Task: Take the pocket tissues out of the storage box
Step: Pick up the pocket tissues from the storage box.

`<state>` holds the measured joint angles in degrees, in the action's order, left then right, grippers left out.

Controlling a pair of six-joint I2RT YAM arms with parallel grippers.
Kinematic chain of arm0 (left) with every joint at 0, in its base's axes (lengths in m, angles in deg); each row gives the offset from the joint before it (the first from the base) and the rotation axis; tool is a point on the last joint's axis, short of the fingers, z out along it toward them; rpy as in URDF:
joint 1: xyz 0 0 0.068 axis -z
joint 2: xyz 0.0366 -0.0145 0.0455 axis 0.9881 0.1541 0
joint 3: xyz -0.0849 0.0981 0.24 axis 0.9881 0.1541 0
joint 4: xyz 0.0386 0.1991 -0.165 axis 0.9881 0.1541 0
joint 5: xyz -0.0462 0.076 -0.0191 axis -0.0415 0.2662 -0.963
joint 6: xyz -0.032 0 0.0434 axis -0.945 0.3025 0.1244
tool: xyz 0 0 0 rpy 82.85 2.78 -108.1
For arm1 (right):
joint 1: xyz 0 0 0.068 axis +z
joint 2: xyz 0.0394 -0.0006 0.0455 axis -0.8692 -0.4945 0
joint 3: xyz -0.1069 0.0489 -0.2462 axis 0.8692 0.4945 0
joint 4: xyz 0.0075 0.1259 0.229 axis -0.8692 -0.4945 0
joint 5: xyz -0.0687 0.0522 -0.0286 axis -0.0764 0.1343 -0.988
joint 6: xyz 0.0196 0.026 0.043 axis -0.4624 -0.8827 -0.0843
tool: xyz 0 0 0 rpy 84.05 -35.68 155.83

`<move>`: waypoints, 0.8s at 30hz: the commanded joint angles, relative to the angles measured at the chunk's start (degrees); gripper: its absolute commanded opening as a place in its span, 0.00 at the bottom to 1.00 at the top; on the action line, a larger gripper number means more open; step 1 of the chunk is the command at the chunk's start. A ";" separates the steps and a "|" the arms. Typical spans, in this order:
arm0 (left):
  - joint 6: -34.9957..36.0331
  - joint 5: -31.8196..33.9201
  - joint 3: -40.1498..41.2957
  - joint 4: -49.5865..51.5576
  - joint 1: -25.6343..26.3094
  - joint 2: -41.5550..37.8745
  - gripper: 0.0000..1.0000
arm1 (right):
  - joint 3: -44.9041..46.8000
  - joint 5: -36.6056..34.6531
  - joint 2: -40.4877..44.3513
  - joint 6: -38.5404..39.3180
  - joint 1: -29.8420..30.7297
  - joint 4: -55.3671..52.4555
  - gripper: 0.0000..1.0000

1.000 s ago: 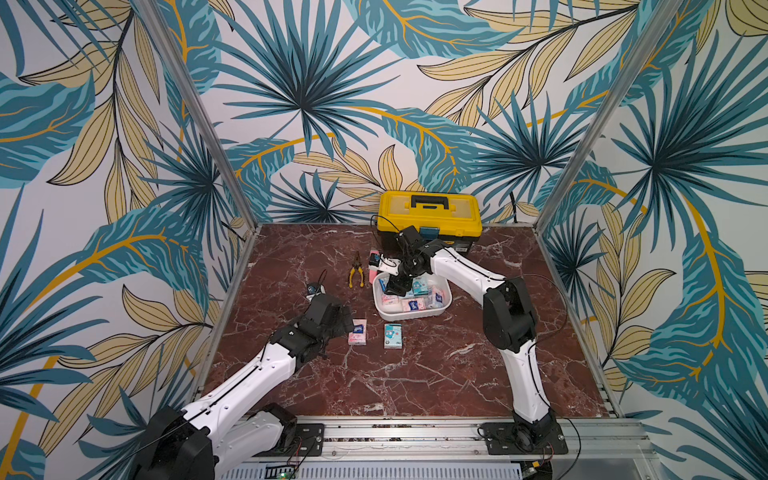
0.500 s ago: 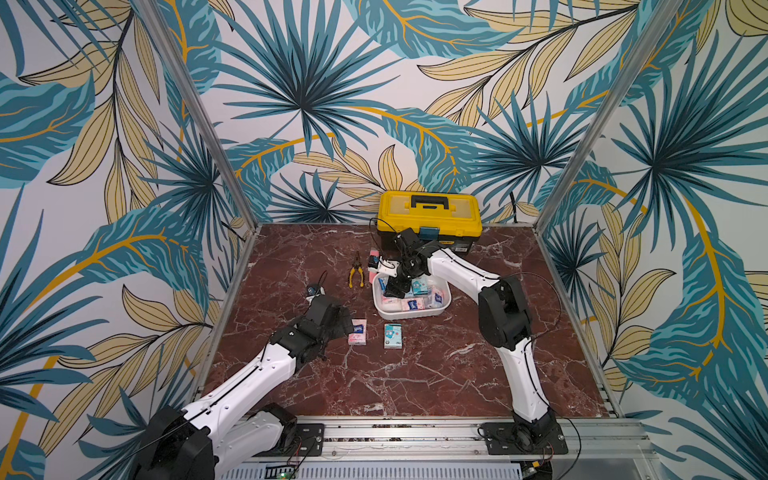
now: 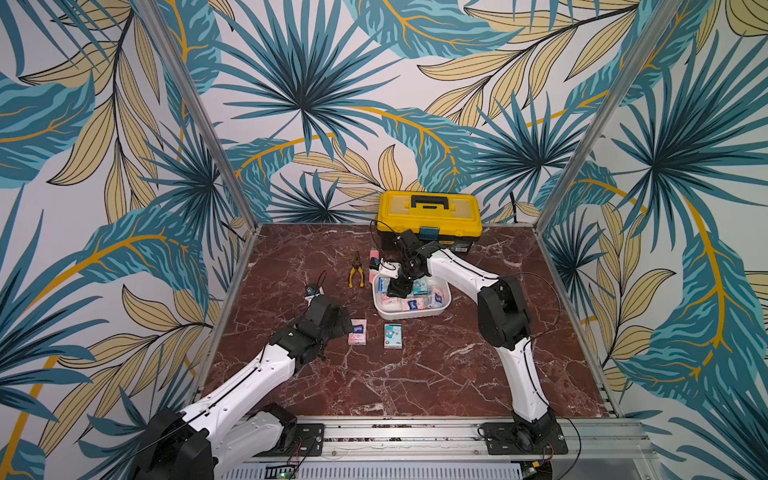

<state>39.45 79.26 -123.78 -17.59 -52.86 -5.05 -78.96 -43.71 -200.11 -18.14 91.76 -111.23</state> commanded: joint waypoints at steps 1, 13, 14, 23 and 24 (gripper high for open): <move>0.56 0.92 0.81 -0.42 -0.41 -0.46 1.00 | 1.04 -1.05 -0.68 -1.33 0.19 -2.10 0.68; 2.39 0.34 -0.47 -1.82 -0.59 0.27 1.00 | 1.99 -1.43 1.56 -6.18 0.76 -2.53 0.49; 2.73 0.30 -0.77 -2.00 -0.59 0.33 1.00 | 2.16 -1.31 2.40 -7.26 0.75 -2.49 0.47; 4.87 0.30 -4.81 -1.74 -0.84 0.68 1.00 | 11.06 -4.75 15.15 -22.50 1.03 5.70 0.42; 5.03 0.38 -5.22 -1.76 -0.91 0.75 1.00 | 12.88 -5.49 16.87 -24.61 1.11 6.94 0.42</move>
<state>42.93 79.24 -125.88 -18.42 -53.26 -4.52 -69.14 -47.40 -188.97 -34.68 92.40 -108.74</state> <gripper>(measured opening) 0.997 0.422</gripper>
